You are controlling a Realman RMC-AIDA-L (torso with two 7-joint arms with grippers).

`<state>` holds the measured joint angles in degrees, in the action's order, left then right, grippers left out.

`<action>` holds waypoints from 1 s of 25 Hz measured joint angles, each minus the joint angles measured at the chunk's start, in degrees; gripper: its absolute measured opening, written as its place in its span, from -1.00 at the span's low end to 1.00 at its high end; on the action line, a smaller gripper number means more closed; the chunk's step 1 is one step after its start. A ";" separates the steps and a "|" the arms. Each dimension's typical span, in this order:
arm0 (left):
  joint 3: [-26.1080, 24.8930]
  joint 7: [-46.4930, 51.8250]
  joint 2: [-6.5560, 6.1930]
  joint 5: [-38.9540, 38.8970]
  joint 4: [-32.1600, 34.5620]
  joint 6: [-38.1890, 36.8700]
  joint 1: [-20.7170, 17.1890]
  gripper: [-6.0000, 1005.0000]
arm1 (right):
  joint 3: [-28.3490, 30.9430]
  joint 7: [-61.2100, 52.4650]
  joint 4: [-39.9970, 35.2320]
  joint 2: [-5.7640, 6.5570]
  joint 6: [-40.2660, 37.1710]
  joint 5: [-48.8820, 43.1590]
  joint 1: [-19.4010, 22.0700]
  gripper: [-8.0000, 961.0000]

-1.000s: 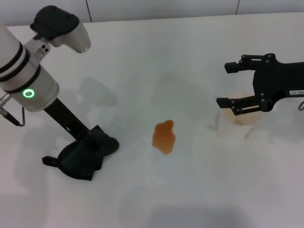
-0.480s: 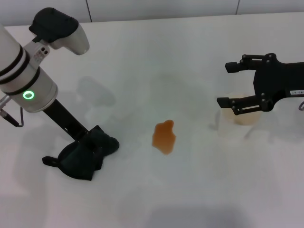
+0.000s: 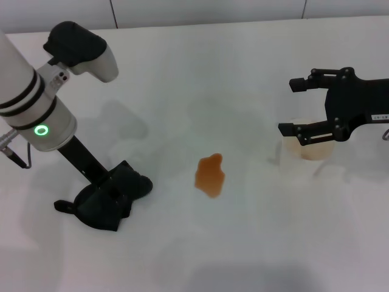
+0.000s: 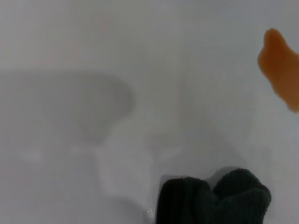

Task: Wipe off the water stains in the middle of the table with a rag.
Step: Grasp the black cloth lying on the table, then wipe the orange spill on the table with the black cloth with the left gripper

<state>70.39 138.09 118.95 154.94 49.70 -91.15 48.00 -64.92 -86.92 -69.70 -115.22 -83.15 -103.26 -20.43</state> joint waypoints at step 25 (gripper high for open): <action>4.70 3.18 0.13 0.27 1.08 1.28 2.25 -0.77 | 0.20 0.24 0.53 0.00 0.00 -0.01 0.18 0.79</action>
<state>75.09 141.27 119.08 155.21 50.78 -89.86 50.25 -64.72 -86.67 -69.16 -115.22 -83.14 -103.27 -20.25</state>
